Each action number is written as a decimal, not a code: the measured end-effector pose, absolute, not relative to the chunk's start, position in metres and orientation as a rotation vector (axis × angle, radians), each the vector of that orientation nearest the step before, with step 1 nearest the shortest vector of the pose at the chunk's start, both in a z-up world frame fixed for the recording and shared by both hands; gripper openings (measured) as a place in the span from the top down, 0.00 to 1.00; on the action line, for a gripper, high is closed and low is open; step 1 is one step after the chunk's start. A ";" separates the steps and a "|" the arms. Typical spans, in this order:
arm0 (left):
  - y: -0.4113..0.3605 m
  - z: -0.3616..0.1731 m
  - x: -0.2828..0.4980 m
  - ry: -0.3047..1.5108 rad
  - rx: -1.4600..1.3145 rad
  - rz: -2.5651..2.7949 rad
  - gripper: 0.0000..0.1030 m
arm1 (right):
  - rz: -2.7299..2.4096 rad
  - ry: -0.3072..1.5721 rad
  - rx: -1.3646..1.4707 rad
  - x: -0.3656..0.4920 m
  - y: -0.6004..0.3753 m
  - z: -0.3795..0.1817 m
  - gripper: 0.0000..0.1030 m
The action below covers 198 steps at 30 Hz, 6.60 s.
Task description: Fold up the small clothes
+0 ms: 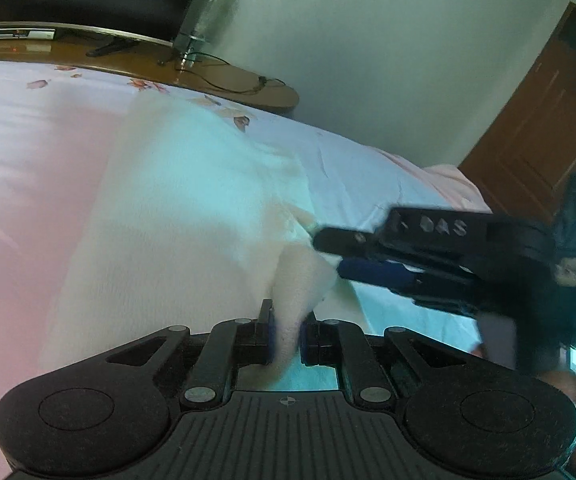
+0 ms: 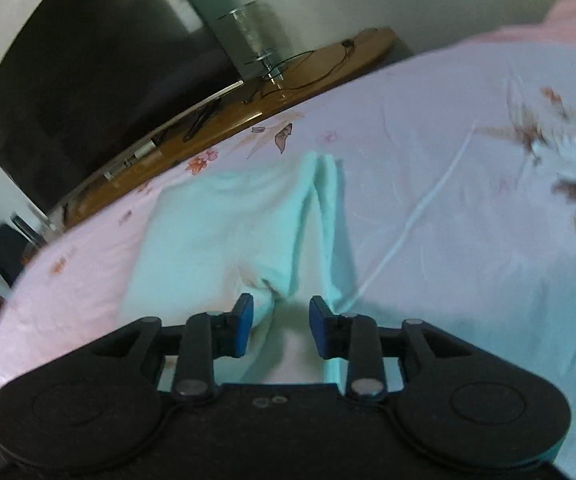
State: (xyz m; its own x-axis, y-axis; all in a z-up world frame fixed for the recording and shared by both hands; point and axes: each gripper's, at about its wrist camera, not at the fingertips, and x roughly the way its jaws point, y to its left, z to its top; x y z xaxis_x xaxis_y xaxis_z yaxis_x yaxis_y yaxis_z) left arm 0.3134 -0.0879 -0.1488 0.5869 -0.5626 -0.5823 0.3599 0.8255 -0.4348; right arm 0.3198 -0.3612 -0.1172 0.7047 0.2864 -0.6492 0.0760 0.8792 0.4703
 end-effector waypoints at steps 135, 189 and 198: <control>-0.050 -0.134 0.381 0.788 -0.110 -0.299 0.20 | 0.082 0.708 0.065 0.344 -0.296 -0.090 0.67; -0.066 -0.158 0.320 0.868 0.001 -0.342 0.20 | 0.049 0.858 0.062 0.275 -0.304 -0.129 0.82; -0.051 -0.138 0.327 0.857 -0.075 -0.324 0.20 | 0.051 0.830 0.128 0.271 -0.311 -0.109 0.67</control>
State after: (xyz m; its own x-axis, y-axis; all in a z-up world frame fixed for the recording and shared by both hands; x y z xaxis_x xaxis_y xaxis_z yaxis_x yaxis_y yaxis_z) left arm 0.3272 -0.0514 -0.1382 0.6091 -0.3105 -0.7298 0.2504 0.9484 -0.1945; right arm 0.2712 -0.3107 -0.1089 0.6741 0.0952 -0.7325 0.0049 0.9911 0.1333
